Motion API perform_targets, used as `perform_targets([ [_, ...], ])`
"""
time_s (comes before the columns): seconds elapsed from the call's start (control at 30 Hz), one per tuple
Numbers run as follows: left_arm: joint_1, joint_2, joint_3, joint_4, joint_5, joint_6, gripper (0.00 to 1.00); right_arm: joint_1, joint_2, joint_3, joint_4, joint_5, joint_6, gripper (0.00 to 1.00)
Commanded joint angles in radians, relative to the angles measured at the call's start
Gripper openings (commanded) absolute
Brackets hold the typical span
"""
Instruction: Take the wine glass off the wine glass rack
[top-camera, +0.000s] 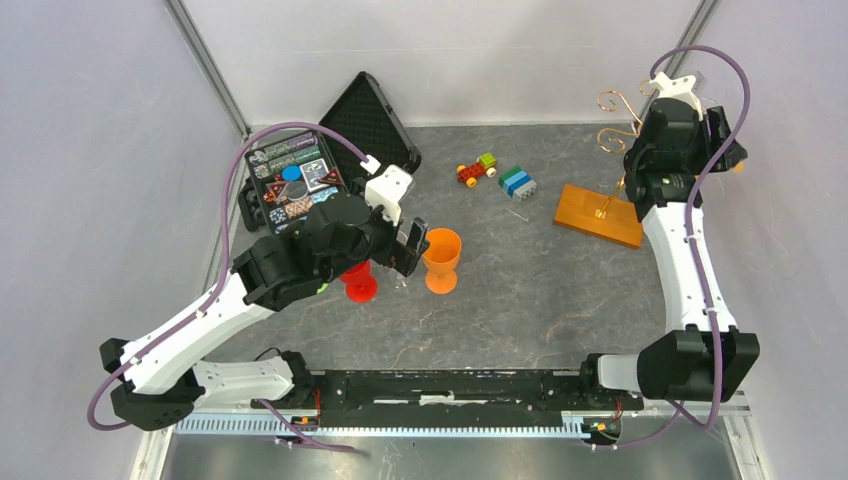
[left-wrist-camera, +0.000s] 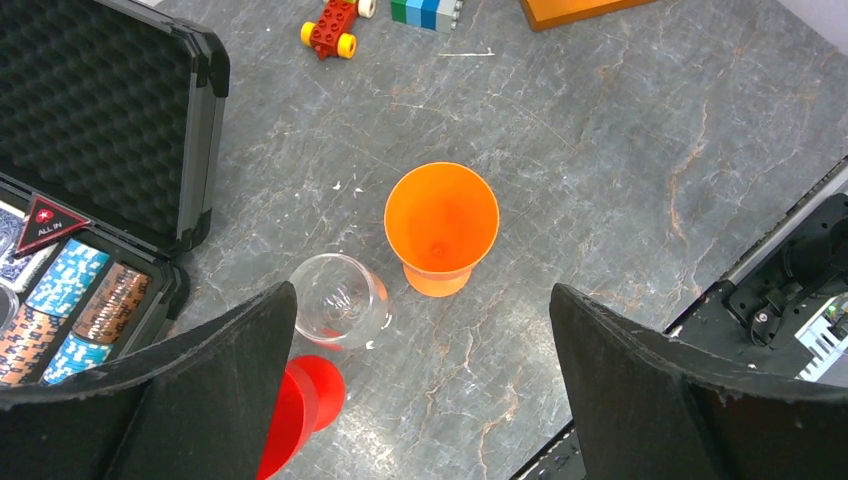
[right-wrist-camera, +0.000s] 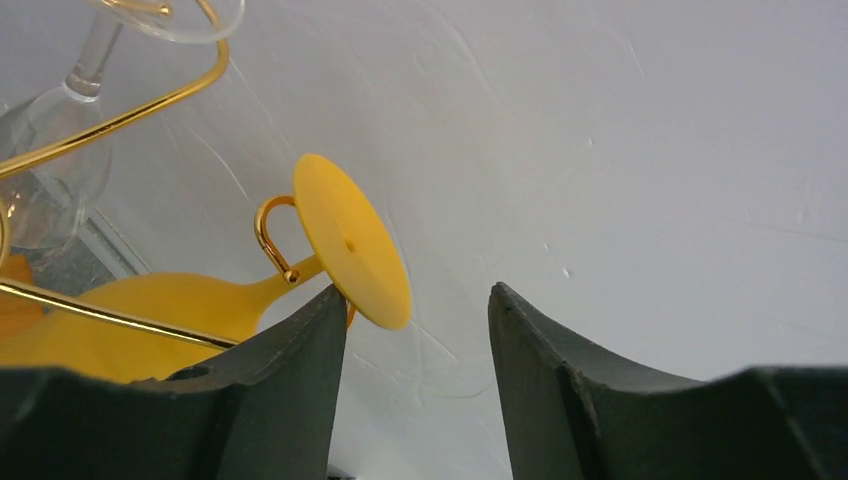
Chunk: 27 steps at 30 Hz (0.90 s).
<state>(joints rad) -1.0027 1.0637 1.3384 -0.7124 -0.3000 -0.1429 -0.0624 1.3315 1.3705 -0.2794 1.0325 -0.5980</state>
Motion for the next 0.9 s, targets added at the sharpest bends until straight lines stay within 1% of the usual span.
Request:
perform_targets([
  [0.0, 0.003, -0.006, 0.071, -0.024, 0.016, 0.041, 1.0, -0.007, 0.007, -0.117, 0.078, 0.047, -0.089, 0.58],
  [0.13, 0.003, 0.013, 0.122, -0.049, 0.012, 0.034, 1.0, -0.007, -0.012, -0.179, 0.153, 0.061, -0.133, 0.54],
  [0.2, 0.003, 0.018, 0.143, -0.053, 0.0, 0.034, 1.0, -0.007, -0.019, -0.186, 0.164, 0.05, -0.138, 0.52],
  [0.33, 0.003, 0.024, 0.183, -0.057, -0.037, 0.032, 1.0, -0.007, -0.024, -0.181, 0.161, 0.006, -0.127, 0.5],
  [0.43, 0.003, 0.021, 0.208, -0.064, -0.075, 0.027, 1.0, -0.007, -0.011, -0.158, 0.115, -0.044, -0.113, 0.5],
  [0.5, 0.003, 0.021, 0.226, -0.071, -0.098, 0.023, 1.0, -0.007, -0.003, -0.143, 0.065, -0.081, -0.099, 0.51],
  [0.67, 0.003, 0.026, 0.254, -0.072, -0.139, -0.004, 1.0, -0.007, -0.009, -0.157, 0.012, -0.172, -0.089, 0.58],
  [0.87, 0.003, 0.057, 0.287, -0.076, -0.159, -0.014, 1.0, -0.005, -0.001, -0.113, -0.024, -0.277, -0.055, 0.59],
])
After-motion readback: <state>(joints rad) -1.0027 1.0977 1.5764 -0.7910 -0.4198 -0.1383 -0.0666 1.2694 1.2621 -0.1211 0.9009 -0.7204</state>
